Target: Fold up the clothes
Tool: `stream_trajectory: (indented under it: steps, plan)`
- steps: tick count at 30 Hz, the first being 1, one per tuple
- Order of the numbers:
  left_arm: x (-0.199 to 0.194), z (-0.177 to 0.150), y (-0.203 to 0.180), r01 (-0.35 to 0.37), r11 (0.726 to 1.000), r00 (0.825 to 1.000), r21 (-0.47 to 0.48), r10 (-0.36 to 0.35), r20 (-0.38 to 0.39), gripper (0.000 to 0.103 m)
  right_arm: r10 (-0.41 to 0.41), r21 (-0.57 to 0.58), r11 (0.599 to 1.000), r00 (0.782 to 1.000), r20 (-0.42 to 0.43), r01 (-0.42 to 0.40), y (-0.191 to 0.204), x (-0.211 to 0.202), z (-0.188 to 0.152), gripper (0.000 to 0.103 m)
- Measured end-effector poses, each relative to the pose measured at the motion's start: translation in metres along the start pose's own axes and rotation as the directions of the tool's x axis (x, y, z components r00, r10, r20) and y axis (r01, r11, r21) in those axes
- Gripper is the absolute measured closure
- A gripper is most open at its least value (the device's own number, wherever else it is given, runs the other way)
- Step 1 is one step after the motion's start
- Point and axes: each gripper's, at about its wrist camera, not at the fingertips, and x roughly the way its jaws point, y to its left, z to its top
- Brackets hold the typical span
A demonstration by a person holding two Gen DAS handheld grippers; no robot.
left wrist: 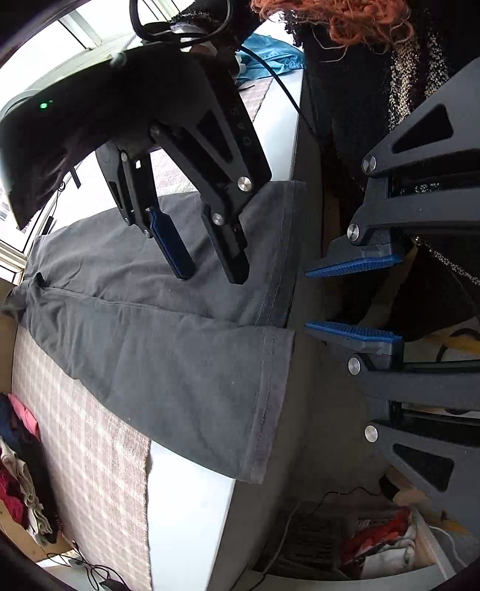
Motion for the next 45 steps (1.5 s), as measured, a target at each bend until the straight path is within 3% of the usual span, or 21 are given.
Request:
stream_trajectory:
  steps: [1,5,6,7,8,9,13,18,22,26,28,29,32,33,34,41,45]
  plan:
    - [-0.003,-0.003,0.004,0.008,1.0,1.0,-0.017,-0.008,0.008,0.079,-0.021,-0.033,0.999,1.0,0.013,0.022,0.007,0.001,-0.001,0.044]
    - [-0.008,-0.009,0.017,0.019,0.999,0.999,-0.036,-0.018,0.029,0.079,-0.157,-0.162,0.973,0.985,0.067,0.166,0.032,0.008,-0.011,0.047]
    - [-0.009,-0.008,0.018,0.015,0.999,0.999,-0.03,-0.014,0.033,0.079,-0.165,-0.151,0.973,0.983,0.076,0.175,0.033,0.007,-0.012,0.056]
    - [-0.01,-0.007,0.02,0.018,1.0,0.999,-0.025,-0.017,0.039,0.079,-0.166,-0.127,0.976,0.983,0.079,0.175,0.031,0.006,-0.012,0.082]
    - [-0.011,-0.006,0.021,0.022,1.0,0.999,-0.021,-0.021,0.047,0.079,-0.159,-0.088,0.982,0.985,0.074,0.165,0.026,0.003,-0.013,0.097]
    - [-0.012,-0.005,0.02,0.031,0.999,0.998,-0.014,-0.03,0.054,0.079,-0.152,-0.05,0.987,0.986,0.07,0.155,0.021,0.001,-0.013,0.098]
    - [-0.016,0.001,0.013,0.052,0.998,0.996,0.038,-0.054,0.071,0.079,-0.078,0.102,0.992,0.992,0.102,0.067,0.001,-0.011,-0.022,0.099]
    - [-0.009,0.01,-0.002,0.033,0.992,0.995,0.122,-0.043,0.085,0.075,-0.053,0.169,0.985,0.984,0.17,0.024,-0.003,-0.028,-0.034,0.099]
    - [0.005,0.019,-0.005,-0.022,0.985,0.999,0.169,0.014,0.049,0.075,-0.059,0.183,0.982,0.99,0.125,0.035,-0.001,-0.021,-0.026,0.098]
    - [0.01,0.015,-0.016,-0.105,0.957,0.994,0.27,0.089,0.07,0.075,-0.081,0.174,0.983,0.992,0.095,0.064,0.008,-0.018,-0.019,0.095]
    - [0.016,0.014,-0.018,-0.152,0.936,0.988,0.318,0.142,0.055,0.085,-0.092,0.179,0.981,0.991,0.094,0.074,0.012,-0.021,-0.019,0.095]
    - [0.017,0.014,-0.016,-0.166,0.93,0.986,0.328,0.158,0.051,0.096,-0.098,0.18,0.981,0.99,0.1,0.079,0.014,-0.024,-0.019,0.094]
    - [0.003,0.017,0.002,-0.11,0.953,0.994,0.283,0.099,0.052,0.098,-0.063,0.14,0.989,0.989,0.131,0.045,0.034,-0.029,-0.017,0.083]
    - [-0.006,0.019,0.009,-0.085,0.962,0.996,0.259,0.071,0.062,0.098,-0.059,0.118,0.992,0.989,0.139,0.042,0.042,-0.029,-0.016,0.072]
    - [-0.014,0.021,0.015,-0.07,0.968,0.996,0.239,0.053,0.074,0.098,-0.069,0.093,0.994,0.987,0.148,0.056,0.05,-0.026,-0.015,0.065]
    - [-0.04,0.033,0.037,-0.075,0.974,0.993,0.213,0.053,0.109,0.098,-0.192,-0.016,0.98,0.968,0.161,0.197,0.078,0.005,-0.004,0.065]
    - [-0.037,0.035,0.034,-0.067,0.969,0.994,0.24,0.044,0.101,0.098,-0.322,-0.076,0.937,0.929,0.18,0.34,0.09,0.022,-0.002,0.066]
